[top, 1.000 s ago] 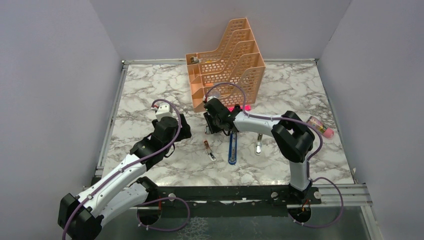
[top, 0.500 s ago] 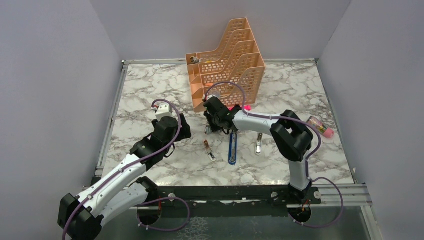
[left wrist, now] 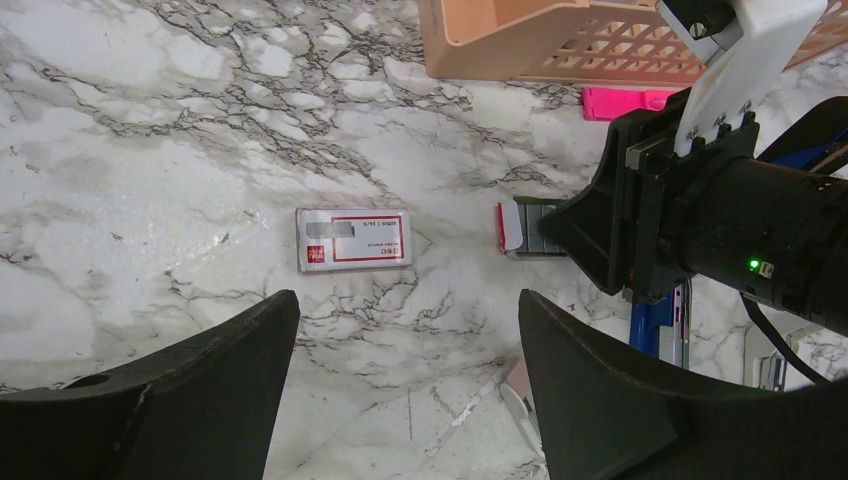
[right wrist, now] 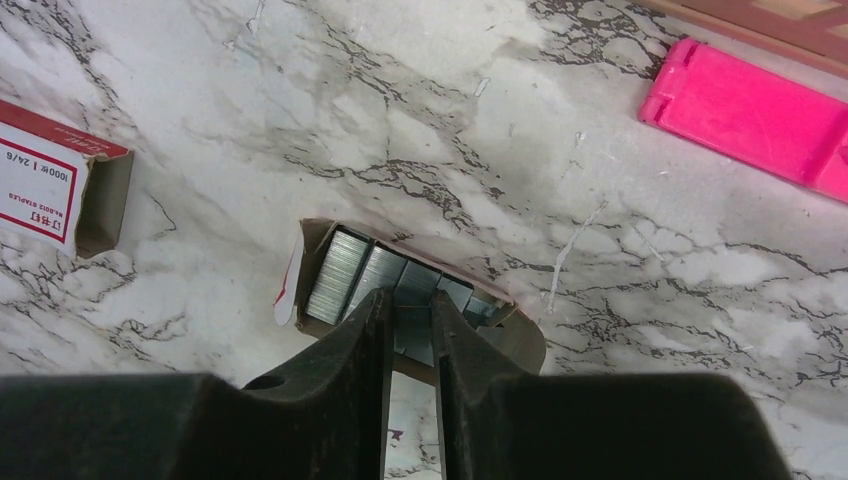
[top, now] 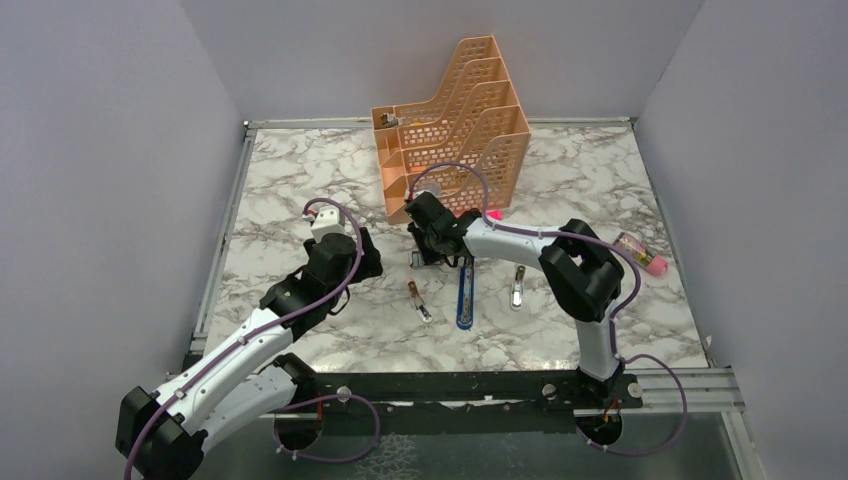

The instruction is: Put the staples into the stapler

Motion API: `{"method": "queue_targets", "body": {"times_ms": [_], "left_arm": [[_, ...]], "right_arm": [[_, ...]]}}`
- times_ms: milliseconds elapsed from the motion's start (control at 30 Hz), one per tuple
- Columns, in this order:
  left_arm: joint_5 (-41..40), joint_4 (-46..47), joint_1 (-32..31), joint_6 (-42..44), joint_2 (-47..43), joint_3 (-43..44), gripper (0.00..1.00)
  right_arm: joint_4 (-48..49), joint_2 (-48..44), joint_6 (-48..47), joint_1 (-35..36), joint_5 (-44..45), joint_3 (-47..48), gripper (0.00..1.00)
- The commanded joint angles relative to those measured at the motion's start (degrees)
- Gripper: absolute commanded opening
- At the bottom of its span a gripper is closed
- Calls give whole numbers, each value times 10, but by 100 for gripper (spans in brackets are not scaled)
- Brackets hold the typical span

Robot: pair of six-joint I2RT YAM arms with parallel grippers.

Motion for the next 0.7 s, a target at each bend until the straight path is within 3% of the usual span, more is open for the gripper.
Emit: {"method": "queue_targets", "body": {"times_ms": [0,233,667], "left_arm": [[-17,-6,3,1,1,0,82],[-17,-6,3,2,-1,1,82],[-14,-6,3,2,-1,2,82]], "right_arm": [[-30,20,-1,-1,-15,16,22],[-9,-10,5,-1,-1,2,19],[79,-175,72,-1,74,-131,20]]}}
